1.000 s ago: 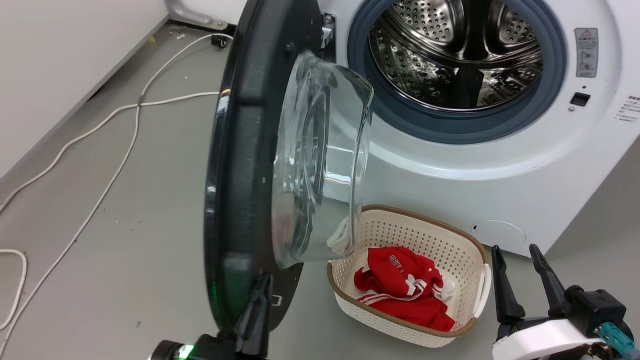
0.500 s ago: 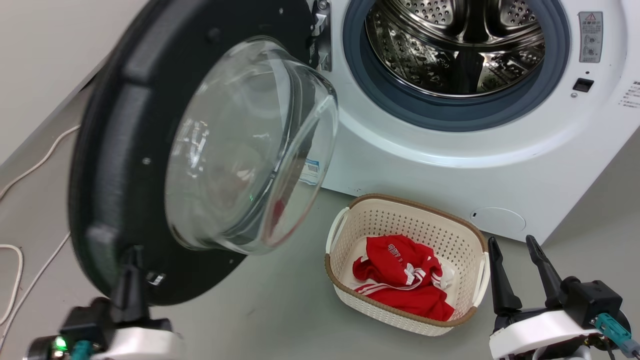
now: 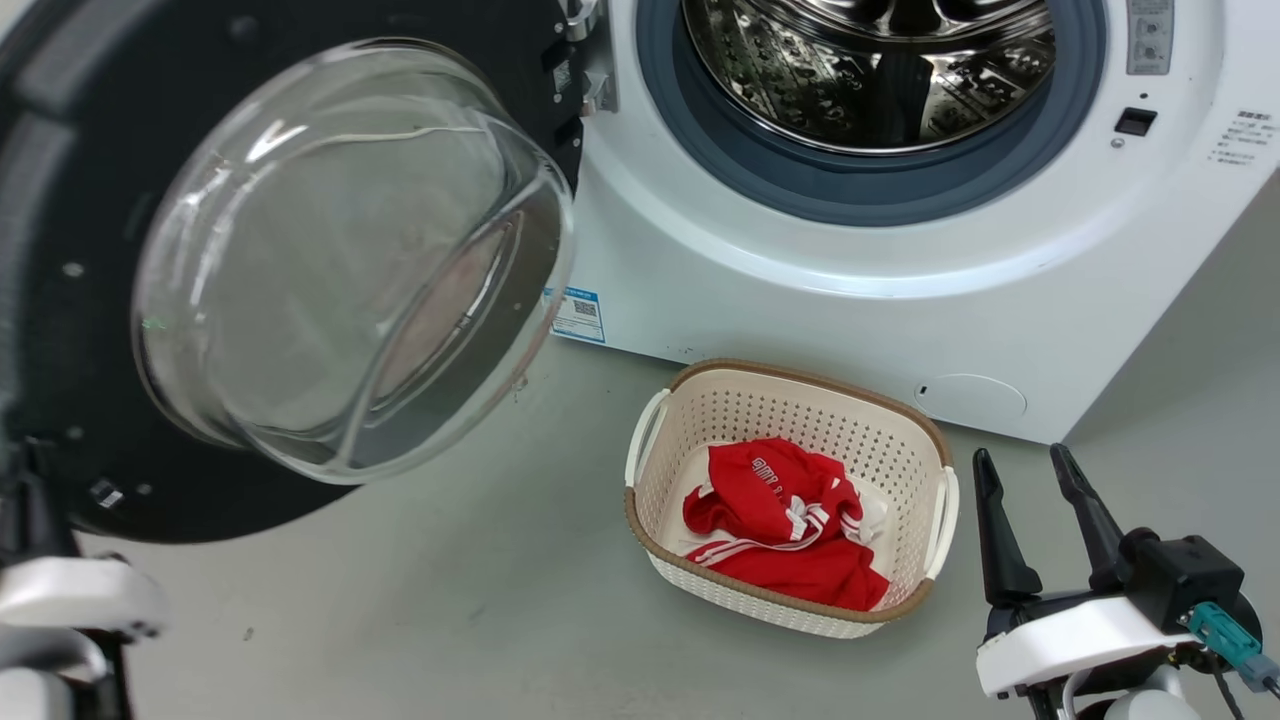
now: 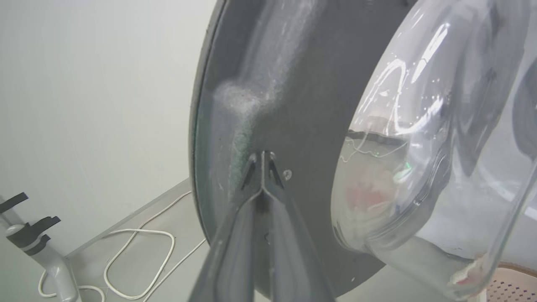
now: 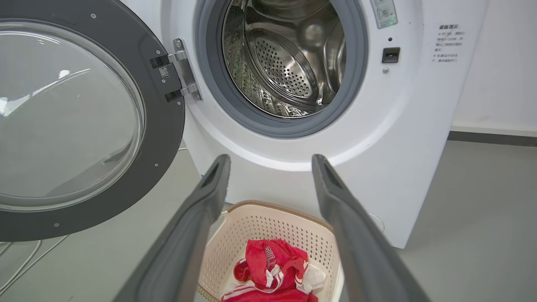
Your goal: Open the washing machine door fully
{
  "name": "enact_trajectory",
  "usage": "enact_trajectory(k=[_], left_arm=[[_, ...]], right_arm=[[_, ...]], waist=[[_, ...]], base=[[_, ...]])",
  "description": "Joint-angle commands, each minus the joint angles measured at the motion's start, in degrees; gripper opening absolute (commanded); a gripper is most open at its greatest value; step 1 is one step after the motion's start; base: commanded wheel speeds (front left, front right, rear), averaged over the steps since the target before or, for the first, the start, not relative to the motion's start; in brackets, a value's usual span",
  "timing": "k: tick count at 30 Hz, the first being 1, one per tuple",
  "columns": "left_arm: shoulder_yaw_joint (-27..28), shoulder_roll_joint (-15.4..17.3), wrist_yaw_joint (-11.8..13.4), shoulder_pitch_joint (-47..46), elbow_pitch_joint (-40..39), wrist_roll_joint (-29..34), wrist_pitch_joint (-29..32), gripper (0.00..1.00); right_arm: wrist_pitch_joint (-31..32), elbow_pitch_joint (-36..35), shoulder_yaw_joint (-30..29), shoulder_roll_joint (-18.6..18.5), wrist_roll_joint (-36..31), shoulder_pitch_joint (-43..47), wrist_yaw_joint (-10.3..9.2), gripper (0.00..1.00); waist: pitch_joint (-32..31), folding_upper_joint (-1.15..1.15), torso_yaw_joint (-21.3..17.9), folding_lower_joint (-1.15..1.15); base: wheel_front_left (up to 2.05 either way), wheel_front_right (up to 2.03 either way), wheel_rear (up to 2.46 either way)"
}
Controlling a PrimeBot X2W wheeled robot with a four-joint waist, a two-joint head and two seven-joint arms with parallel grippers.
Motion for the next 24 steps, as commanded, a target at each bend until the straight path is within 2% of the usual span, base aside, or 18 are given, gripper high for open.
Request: enact_trajectory(k=[1,6,12,20,24], left_arm=[[0.8,0.9,0.1,-1.0,0.3,0.2,0.1,0.0],[3.7,3.7,-1.6,-6.7,7.3,1.0,0.1,0.0],[5.0,4.2,-2.3,-8.2,10.5,2.5,0.1,0.0],[7.2,1.5,-2.4,-4.5,7.2,5.0,0.1,0.0],[8.4,-2.1,-2.8,0.3,2.3,6.2,0.1,0.0]], right_arm=[[-0.1,-0.1,0.1,0.1,0.1,-0.8,-0.04,1.0],[0.0,-0.1,0.3,0.1,-0.1,-1.4,-0.04,1.0],[0.0,0.1,0.2,0.1,0.1,-1.4,-0.04,1.0],[-0.4,-0.1,0.5,0.1,1.7,-0.1,-0.04,1.0],[-0.5,-0.1,0.7,0.1,2.1,0.5,-0.04,1.0]], waist=[[0.2,0.0,-0.2,0.0],[1.1,0.0,-1.4,0.0],[0.9,0.0,-2.3,0.0],[-0.9,0.0,-3.2,0.0],[-2.1,0.0,-3.5,0.0]], base=[[0.0,0.0,0.0],[0.0,0.0,0.0],[0.0,0.0,0.0],[0.0,0.0,0.0],[0.0,0.0,0.0]])
